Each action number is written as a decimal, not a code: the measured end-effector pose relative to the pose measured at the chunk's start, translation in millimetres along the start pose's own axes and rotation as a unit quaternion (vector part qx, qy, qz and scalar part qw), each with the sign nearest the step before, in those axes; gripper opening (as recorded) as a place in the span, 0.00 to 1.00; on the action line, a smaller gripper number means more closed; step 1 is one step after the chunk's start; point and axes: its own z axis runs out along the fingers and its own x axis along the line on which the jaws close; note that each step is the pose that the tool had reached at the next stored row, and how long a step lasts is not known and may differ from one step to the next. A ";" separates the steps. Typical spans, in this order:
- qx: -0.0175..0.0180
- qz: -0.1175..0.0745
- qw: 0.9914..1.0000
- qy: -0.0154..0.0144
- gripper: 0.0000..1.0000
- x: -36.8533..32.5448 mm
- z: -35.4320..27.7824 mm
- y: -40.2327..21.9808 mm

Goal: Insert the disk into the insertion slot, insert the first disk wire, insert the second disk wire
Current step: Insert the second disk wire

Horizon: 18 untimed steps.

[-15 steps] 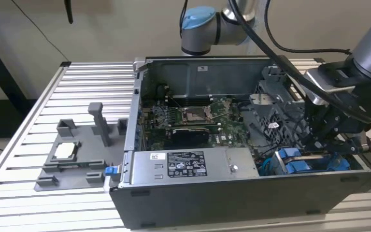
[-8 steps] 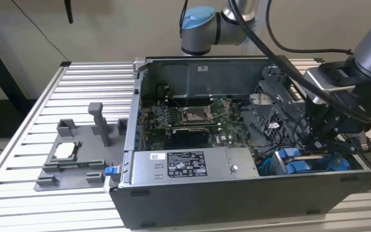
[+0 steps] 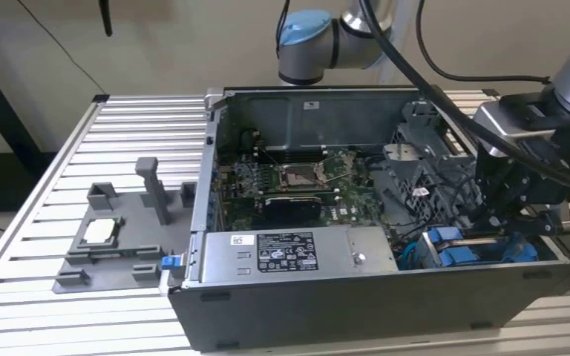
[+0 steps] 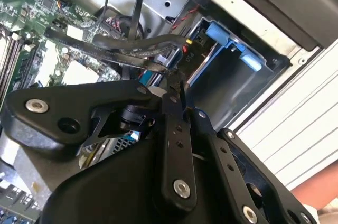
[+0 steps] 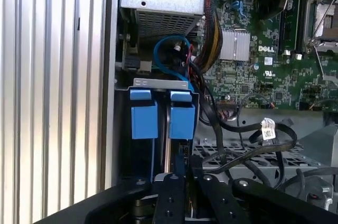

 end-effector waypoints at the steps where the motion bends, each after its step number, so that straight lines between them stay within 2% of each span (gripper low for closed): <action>1: -0.001 0.001 1.000 0.000 0.16 -0.1 0.3 -0.3; 3: -0.003 0.004 1.000 0.000 0.16 -0.2 0.5 -0.4; 9: -0.003 0.004 1.000 0.000 0.16 -0.2 0.7 -0.1; 13: -0.002 0.004 1.000 0.000 0.16 -0.6 0.7 4.9; 15: -0.001 0.004 1.000 0.000 0.16 -0.8 0.8 6.1; 18: 0.004 0.003 1.000 0.000 0.16 -1.1 0.8 7.3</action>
